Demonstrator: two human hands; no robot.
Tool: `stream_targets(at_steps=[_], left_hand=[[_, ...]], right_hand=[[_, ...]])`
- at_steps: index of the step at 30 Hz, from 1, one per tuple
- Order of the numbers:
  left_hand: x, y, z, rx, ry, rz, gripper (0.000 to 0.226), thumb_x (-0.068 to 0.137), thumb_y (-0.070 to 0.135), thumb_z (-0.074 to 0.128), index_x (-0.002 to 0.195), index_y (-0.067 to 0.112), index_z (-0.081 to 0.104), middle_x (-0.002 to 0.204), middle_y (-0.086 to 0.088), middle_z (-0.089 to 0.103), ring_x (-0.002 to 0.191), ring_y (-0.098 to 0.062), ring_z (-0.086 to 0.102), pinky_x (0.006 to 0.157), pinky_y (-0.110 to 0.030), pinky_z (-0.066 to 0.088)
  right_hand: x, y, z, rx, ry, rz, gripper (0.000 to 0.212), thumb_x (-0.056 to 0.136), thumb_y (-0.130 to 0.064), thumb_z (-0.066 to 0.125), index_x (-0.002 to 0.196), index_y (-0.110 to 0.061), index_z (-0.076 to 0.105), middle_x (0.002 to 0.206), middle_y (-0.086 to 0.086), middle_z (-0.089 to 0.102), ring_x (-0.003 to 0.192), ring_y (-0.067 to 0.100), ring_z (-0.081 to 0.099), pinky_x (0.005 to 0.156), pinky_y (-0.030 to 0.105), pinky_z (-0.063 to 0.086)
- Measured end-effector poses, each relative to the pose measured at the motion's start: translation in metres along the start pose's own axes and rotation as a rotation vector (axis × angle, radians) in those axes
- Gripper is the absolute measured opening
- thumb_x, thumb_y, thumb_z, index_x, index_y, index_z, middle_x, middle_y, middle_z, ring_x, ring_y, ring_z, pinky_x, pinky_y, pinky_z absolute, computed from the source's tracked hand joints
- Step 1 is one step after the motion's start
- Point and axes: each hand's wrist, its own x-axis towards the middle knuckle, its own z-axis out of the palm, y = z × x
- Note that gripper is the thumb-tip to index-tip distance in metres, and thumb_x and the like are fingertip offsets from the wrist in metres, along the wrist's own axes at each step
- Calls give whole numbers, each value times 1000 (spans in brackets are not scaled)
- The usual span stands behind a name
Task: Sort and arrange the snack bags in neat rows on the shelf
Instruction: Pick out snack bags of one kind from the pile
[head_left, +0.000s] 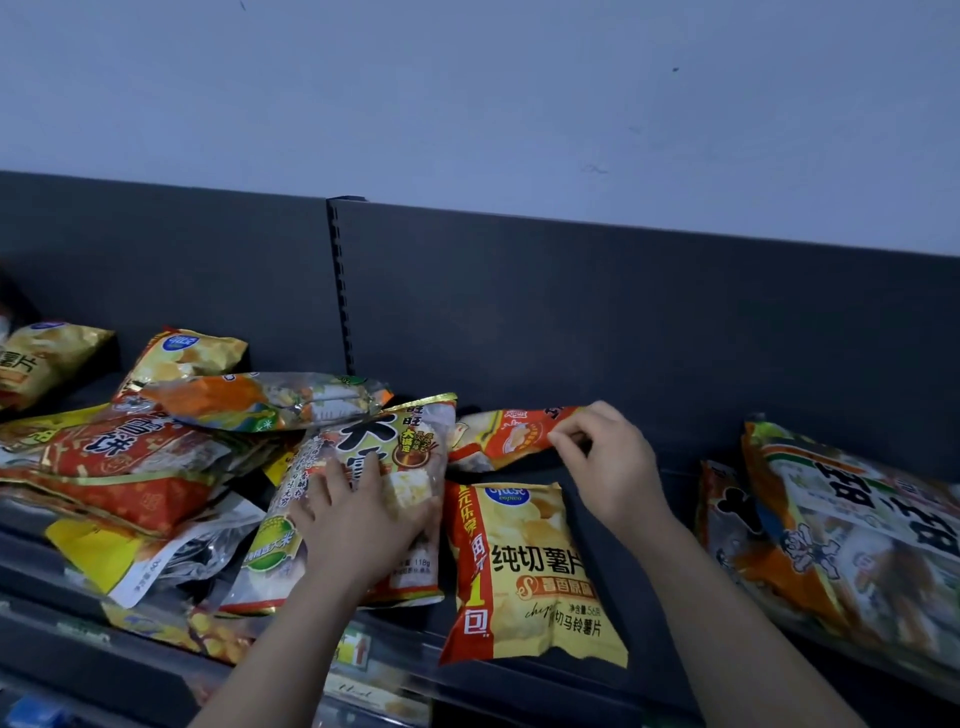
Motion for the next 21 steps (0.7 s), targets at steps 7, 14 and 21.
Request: stream_targets(at_steps=[7, 14, 21], left_hand=[[-9, 7, -5, -66, 36, 77, 86, 83, 73, 46, 151, 24, 27, 160, -15, 16, 147, -34, 11, 118, -50, 13], [-39, 47, -19, -453, -149, 330, 52, 89, 55, 57, 118, 12, 65, 113, -1, 67, 91, -8, 59, 67, -15, 44], [-41, 67, 6, -343, -509, 218, 88, 85, 72, 46, 144, 8, 36, 139, -9, 50, 118, -24, 54, 88, -31, 44]], right_hand=[[-54, -24, -33, -76, -137, -36, 17, 89, -32, 66, 73, -33, 61, 76, -21, 50, 69, -3, 52, 61, 12, 34], [-85, -14, -14, 200, -368, 121, 12, 84, -40, 69, 75, -47, 66, 120, -32, 46, 117, -11, 35, 103, 22, 27], [-92, 12, -6, 379, -259, 422, 12, 95, -28, 59, 100, -27, 70, 117, -14, 58, 107, 6, 58, 89, 30, 53]])
